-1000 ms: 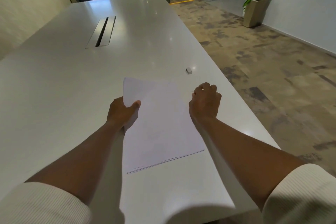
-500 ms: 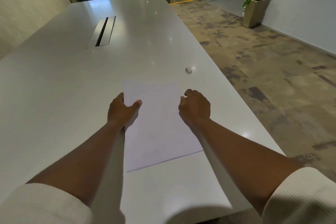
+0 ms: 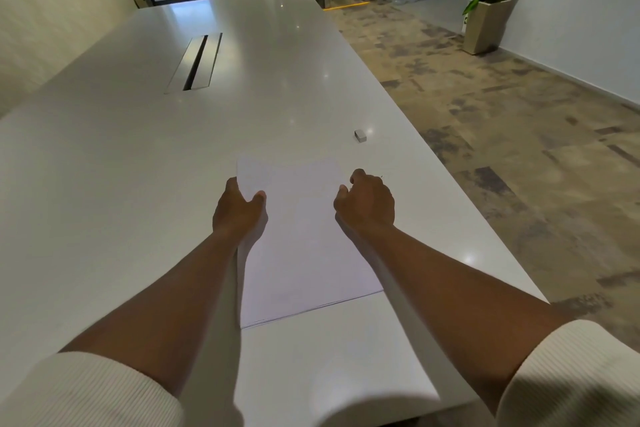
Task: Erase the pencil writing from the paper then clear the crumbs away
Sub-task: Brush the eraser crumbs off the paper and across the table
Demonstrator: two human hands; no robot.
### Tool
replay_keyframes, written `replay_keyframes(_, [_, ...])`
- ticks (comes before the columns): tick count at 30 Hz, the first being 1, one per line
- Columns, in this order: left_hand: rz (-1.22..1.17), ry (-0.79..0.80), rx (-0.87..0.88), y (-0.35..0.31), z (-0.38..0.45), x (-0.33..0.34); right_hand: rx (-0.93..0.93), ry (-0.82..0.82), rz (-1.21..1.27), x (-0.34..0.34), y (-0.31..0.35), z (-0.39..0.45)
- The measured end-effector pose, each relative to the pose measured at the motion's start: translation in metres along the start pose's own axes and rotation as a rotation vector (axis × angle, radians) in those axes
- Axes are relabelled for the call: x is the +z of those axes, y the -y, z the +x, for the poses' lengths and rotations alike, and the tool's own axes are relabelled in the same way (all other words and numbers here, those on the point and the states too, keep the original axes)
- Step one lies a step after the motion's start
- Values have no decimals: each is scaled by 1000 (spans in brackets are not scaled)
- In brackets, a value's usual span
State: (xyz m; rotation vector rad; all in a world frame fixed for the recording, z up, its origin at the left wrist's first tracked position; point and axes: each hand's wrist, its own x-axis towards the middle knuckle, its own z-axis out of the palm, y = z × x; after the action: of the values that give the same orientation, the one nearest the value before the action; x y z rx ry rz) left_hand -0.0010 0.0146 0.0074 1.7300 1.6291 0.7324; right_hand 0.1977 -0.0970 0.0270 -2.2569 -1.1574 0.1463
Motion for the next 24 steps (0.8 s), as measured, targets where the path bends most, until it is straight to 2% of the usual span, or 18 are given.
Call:
replay_keyframes(11, [0,-23,-10,-6,-4,-4,8,25,13,-2,1,0])
replay_keyframes(20, [246,-199,36,-3,-7,-4,-38,7,-7,-2,-5,1])
replay_keyframes(24, [338,-273,61,-9,-7,1,-183,-56,-8,6,-14,-2])
